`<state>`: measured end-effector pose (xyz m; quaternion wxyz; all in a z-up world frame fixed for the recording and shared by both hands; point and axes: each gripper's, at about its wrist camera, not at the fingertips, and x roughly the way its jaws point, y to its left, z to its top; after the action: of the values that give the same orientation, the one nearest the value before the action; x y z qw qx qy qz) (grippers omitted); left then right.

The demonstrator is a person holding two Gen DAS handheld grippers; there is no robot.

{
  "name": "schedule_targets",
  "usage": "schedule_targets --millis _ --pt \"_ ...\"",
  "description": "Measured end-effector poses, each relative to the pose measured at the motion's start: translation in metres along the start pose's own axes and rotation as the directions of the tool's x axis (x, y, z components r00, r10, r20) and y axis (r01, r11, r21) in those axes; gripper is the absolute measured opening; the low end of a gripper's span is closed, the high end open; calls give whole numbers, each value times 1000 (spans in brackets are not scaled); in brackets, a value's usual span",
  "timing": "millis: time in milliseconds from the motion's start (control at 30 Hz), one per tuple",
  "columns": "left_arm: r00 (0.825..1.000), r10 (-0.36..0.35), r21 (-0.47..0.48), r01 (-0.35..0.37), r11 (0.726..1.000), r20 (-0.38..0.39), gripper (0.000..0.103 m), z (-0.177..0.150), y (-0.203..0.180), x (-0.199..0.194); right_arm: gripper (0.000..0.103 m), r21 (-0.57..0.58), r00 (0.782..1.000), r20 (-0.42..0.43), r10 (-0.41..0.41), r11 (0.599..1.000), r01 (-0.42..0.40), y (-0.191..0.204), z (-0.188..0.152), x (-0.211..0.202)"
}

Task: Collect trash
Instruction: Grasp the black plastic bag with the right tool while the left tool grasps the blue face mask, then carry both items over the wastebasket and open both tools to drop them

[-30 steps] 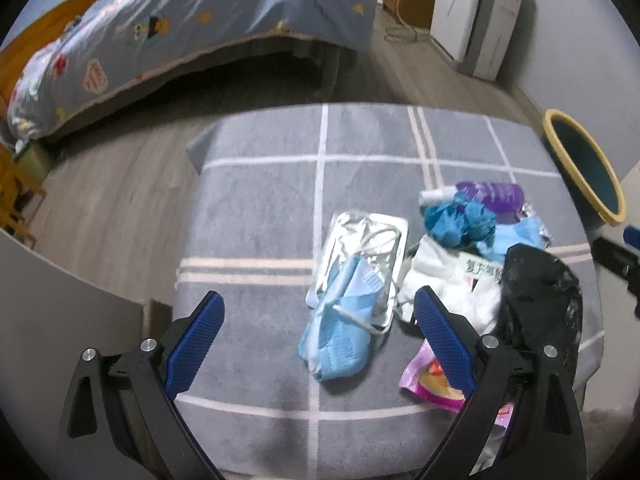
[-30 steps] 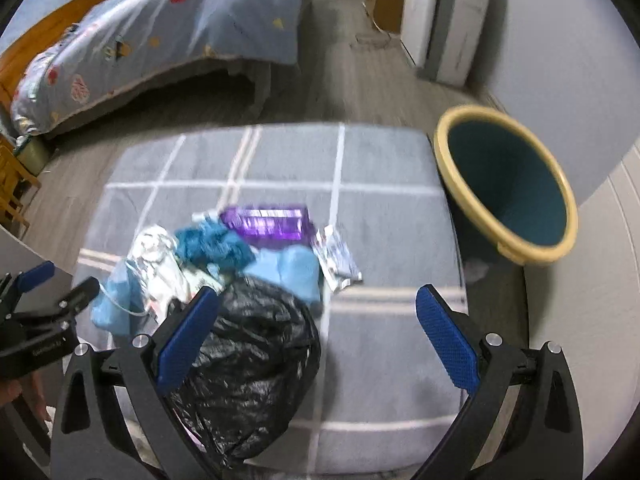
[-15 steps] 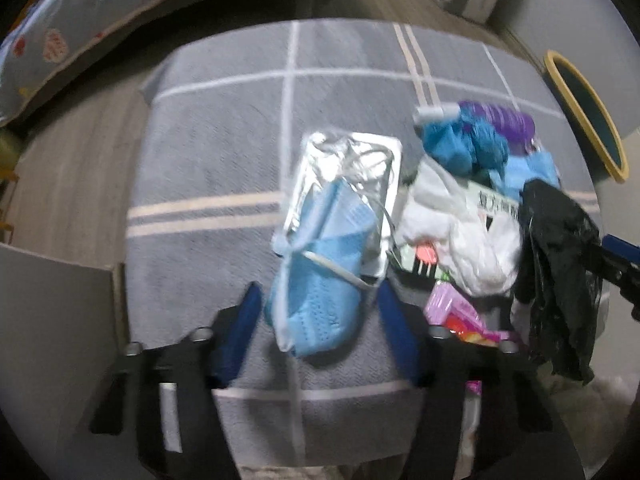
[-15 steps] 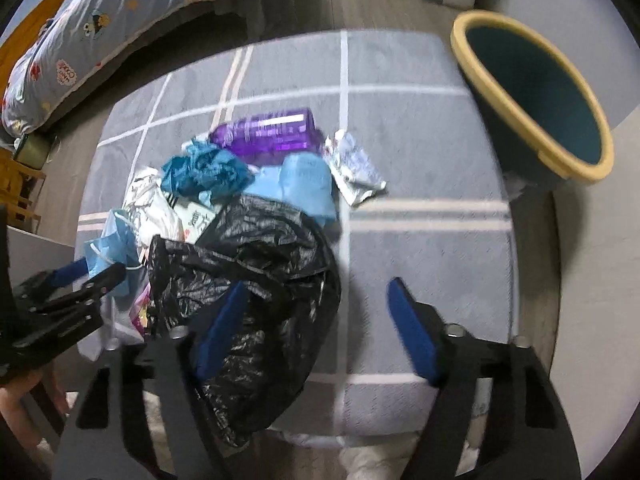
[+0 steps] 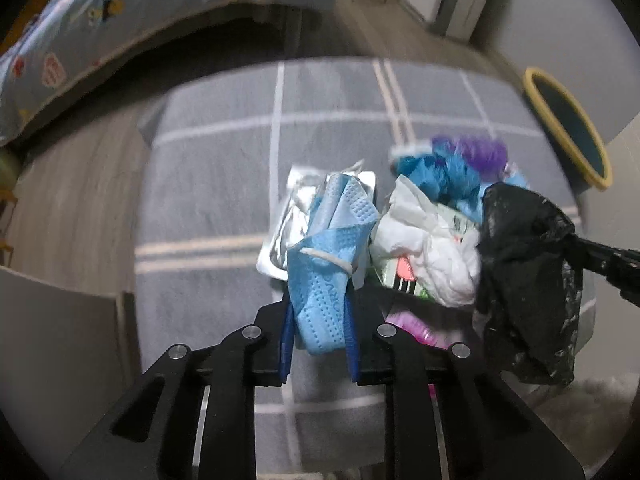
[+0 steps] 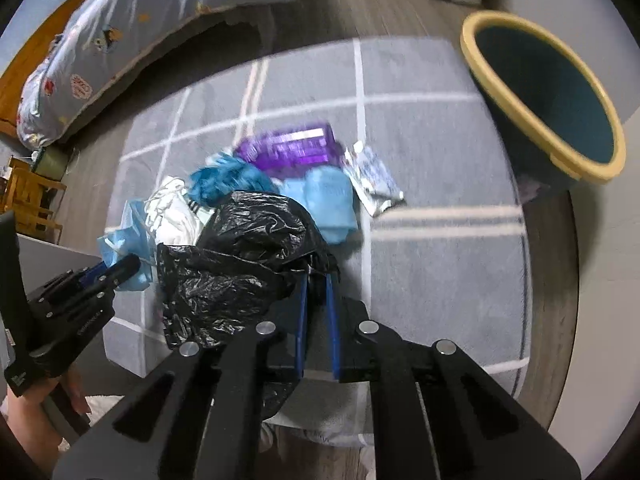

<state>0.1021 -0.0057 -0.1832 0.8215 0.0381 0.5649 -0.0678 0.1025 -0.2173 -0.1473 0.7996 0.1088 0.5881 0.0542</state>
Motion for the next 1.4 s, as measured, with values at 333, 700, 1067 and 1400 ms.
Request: schedule_targets --millis 333,700,1067,1400 --pt "985 -42 -31 47 998 166 22 21 3 -50 9 -91 987 162 -15 995 30 16 21 -54" --pt "950 -77 -15 85 996 304 22 57 3 -88 9 -105 948 318 -2 994 38 4 67 -107" --pt "944 -100 117 66 991 315 22 99 -43 -84 9 13 947 316 -59 998 58 -59 107 -99" --pt "943 -203 279 127 952 262 22 124 -130 -58 9 184 930 321 -180 975 125 -151 131 -99"
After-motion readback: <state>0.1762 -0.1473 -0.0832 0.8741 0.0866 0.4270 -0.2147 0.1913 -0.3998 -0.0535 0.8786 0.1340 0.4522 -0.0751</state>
